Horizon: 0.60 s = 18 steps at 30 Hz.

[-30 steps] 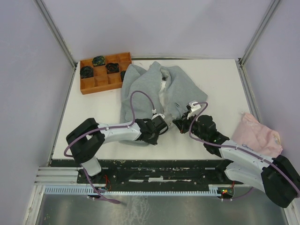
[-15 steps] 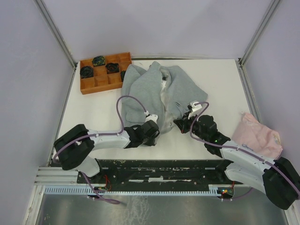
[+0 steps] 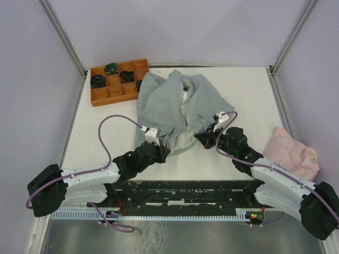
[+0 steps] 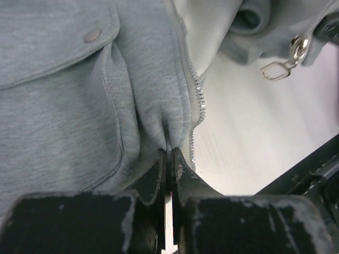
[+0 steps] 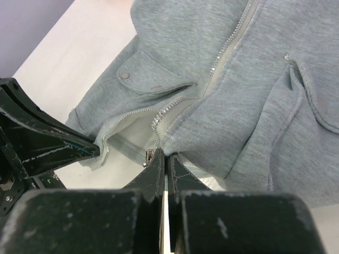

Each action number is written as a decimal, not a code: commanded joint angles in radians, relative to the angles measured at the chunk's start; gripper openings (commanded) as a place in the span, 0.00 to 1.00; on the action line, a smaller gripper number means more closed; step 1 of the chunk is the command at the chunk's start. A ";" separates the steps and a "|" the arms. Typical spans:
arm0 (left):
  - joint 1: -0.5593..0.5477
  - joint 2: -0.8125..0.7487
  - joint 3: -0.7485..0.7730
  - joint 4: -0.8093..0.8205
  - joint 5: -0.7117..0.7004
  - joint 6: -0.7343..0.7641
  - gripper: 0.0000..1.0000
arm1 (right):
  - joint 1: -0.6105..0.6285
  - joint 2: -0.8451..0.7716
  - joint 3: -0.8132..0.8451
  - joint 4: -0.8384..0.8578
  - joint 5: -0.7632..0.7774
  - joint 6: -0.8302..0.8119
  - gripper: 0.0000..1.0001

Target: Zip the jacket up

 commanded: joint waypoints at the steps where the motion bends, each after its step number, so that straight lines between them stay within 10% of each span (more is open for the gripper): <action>1: 0.001 -0.064 -0.044 0.268 -0.082 -0.005 0.03 | 0.000 -0.038 0.017 0.112 -0.061 0.046 0.00; 18: 0.005 0.040 -0.148 0.838 -0.214 0.080 0.03 | -0.002 0.083 0.026 0.288 -0.191 0.194 0.00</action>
